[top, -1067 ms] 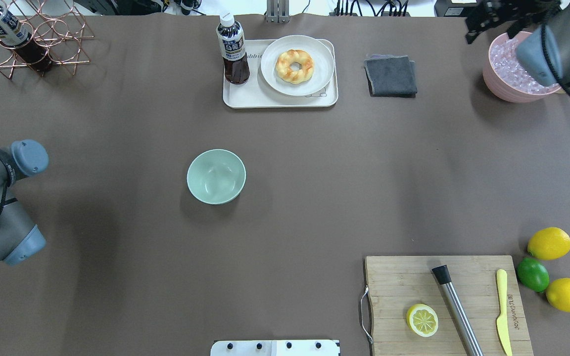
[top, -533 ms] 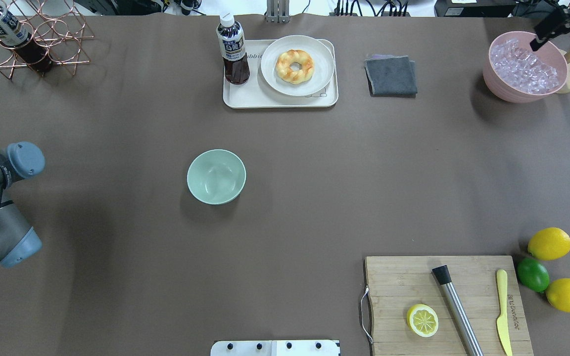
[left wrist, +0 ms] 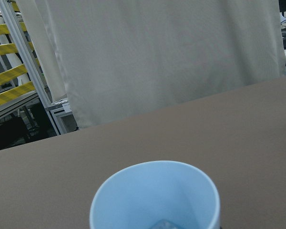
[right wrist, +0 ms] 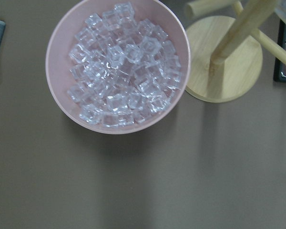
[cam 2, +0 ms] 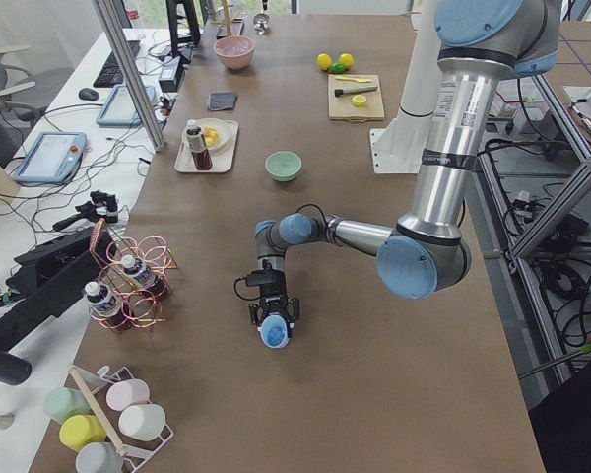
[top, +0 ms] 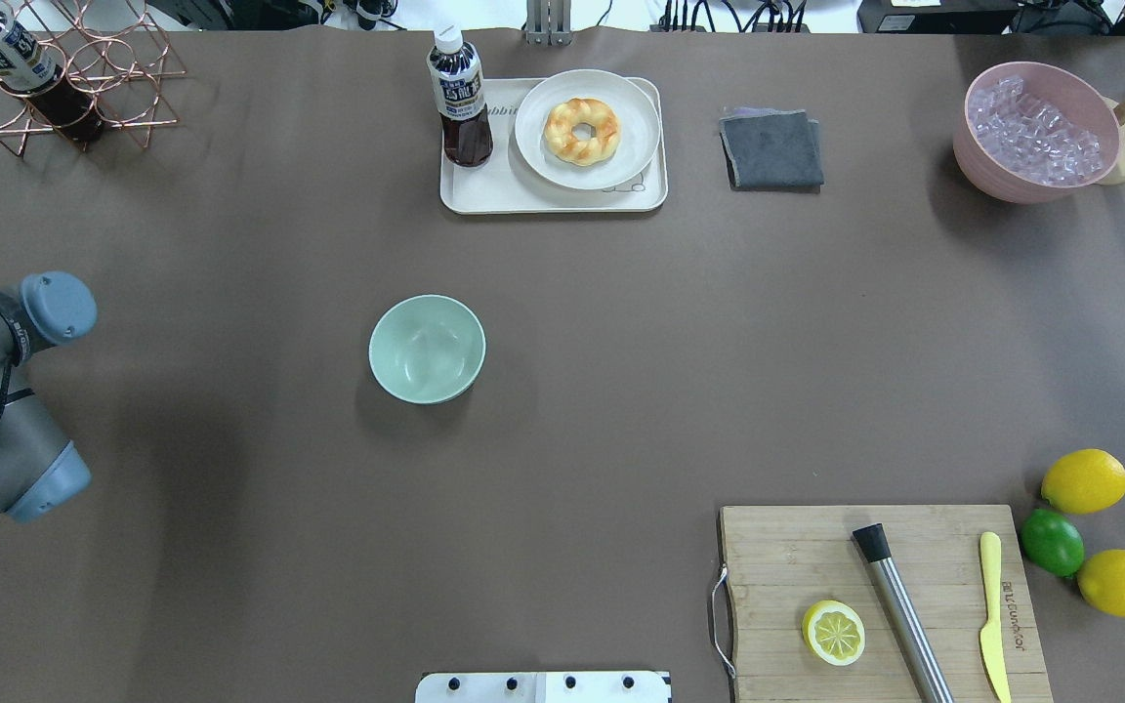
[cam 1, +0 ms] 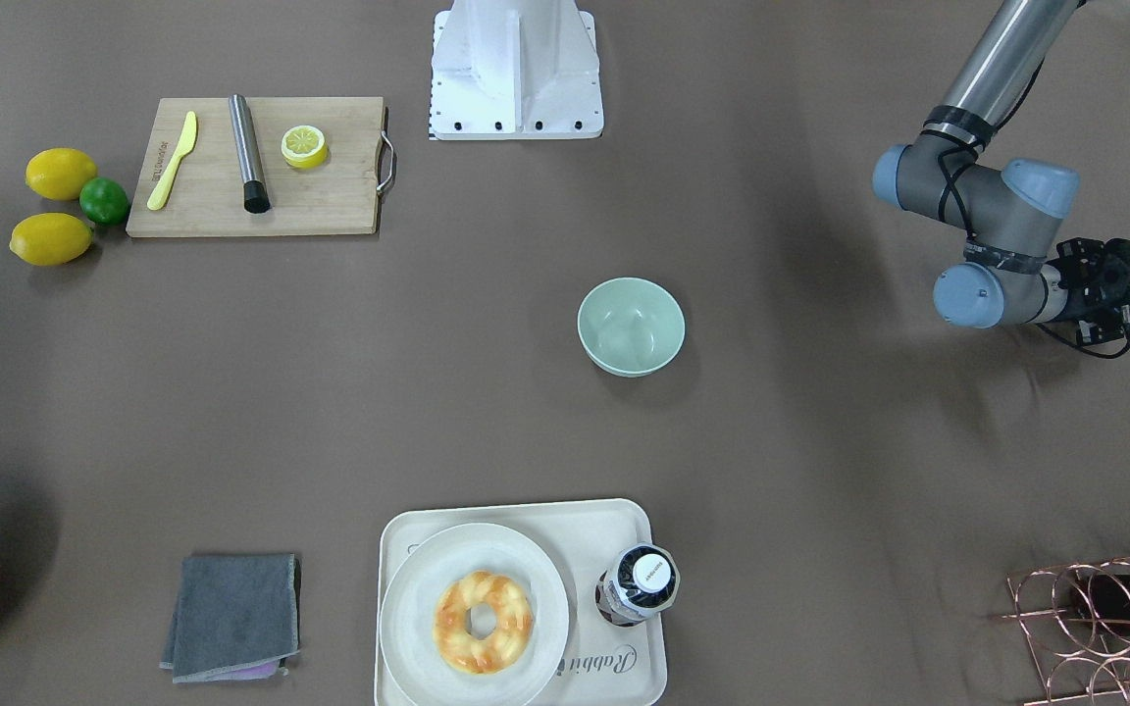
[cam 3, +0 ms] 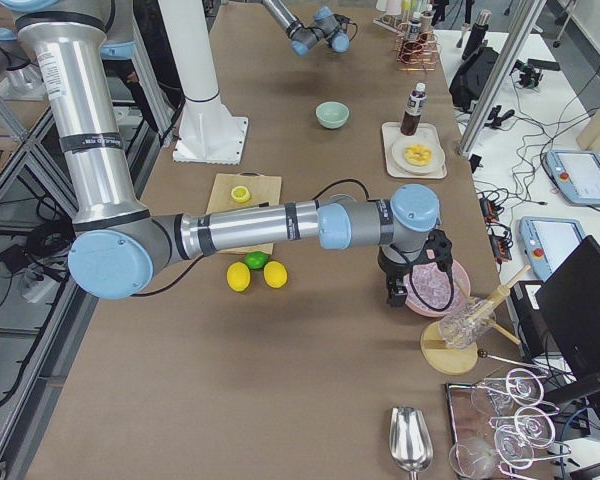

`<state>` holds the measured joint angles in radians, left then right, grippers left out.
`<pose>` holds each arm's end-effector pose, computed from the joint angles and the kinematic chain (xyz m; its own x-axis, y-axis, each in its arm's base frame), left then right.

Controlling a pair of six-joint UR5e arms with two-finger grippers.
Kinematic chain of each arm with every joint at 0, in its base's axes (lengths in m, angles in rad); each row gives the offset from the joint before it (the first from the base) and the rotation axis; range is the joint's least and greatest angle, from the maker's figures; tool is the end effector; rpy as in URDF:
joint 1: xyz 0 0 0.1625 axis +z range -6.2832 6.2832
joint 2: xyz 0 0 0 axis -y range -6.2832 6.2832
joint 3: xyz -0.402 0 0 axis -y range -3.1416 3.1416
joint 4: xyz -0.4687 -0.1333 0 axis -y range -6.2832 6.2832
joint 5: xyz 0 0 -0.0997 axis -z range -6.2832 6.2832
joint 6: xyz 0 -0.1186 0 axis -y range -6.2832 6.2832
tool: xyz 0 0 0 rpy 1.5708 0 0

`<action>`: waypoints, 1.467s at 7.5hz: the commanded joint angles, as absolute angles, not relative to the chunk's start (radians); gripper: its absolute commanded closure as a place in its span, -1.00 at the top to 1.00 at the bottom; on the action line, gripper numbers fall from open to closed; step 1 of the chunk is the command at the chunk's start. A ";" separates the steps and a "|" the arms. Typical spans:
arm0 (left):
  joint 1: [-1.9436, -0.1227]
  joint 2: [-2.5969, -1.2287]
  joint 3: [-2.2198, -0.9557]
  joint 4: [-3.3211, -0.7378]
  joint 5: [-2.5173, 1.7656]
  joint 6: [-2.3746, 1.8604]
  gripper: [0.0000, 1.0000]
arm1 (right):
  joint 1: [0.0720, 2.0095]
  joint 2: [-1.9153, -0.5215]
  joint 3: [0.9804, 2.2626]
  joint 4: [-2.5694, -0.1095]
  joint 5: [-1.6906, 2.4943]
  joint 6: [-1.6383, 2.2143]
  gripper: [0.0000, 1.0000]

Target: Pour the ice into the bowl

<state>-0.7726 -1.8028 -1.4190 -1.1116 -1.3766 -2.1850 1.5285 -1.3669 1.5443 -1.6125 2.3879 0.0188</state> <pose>0.3272 -0.5371 0.6612 0.1785 -0.9636 0.1990 0.9013 0.2412 0.3597 0.0192 -0.6539 0.5404 0.6802 -0.1089 0.7249 0.0291 0.9921 0.1217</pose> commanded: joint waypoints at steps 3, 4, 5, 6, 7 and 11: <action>-0.784 -1.934 -1.779 -0.935 -1.385 -2.152 0.20 | 1.537 -1.408 1.549 -1.614 2.289 0.078 0.99; -0.778 -2.022 -1.784 -0.870 -1.425 -2.163 0.20 | 1.537 -1.416 1.557 -1.614 2.289 0.086 0.99; -0.758 -2.086 -1.805 -0.845 -1.446 -2.180 0.20 | 1.537 -1.422 1.562 -1.614 2.290 0.087 0.99; -0.732 -2.144 -1.810 -0.818 -1.448 -2.181 0.20 | 1.537 -1.428 1.566 -1.614 2.293 0.087 0.99; -0.715 -2.157 -1.821 -0.802 -1.465 -2.183 0.20 | 1.537 -1.430 1.572 -1.614 2.296 0.087 0.99; -0.631 -2.285 -1.848 -0.805 -1.560 -2.272 0.19 | 1.537 -1.457 1.595 -1.614 2.298 0.087 0.99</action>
